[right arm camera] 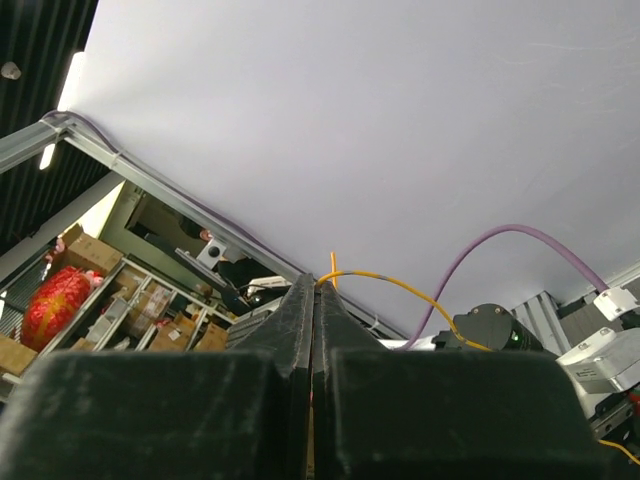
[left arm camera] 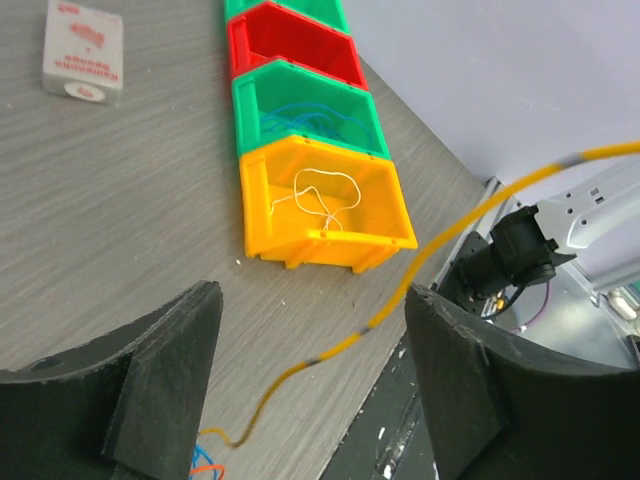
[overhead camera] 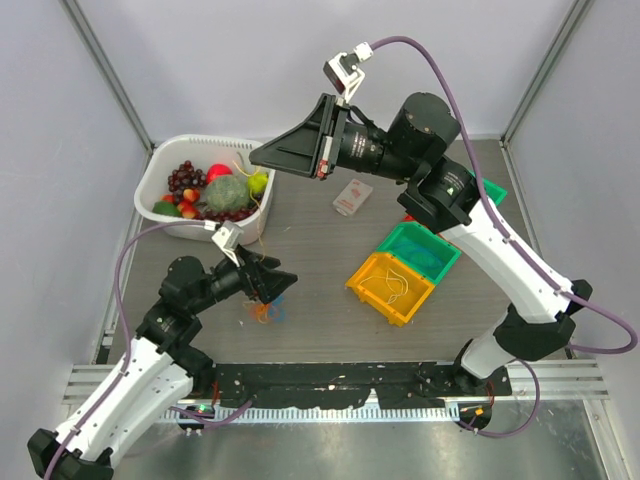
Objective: Untangle the cables
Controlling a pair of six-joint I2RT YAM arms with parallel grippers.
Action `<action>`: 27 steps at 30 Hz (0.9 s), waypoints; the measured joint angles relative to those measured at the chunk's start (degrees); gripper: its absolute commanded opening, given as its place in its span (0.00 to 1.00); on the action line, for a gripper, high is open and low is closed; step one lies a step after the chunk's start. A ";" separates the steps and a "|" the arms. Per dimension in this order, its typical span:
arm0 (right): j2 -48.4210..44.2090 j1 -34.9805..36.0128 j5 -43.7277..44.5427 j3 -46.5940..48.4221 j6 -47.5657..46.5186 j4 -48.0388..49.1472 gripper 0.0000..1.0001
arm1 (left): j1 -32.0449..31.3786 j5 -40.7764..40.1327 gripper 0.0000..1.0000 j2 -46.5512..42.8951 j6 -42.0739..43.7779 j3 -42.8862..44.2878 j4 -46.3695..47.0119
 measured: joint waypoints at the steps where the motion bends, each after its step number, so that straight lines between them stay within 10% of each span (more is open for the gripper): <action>1: 0.13 0.00 0.00 0.07 0.35 0.26 0.01 | 0.00 -0.13 0.73 0.07 0.35 0.00 0.61; 18: 12.85 2.03 -1.20 32.85 12.02 9.64 0.01 | 0.00 -18.97 0.52 32.79 -2.01 -12.28 20.02; 27: 1.79 2.03 2.51 24.39 2.64 12.15 0.01 | 0.00 -22.49 0.48 19.98 -4.55 -15.98 16.13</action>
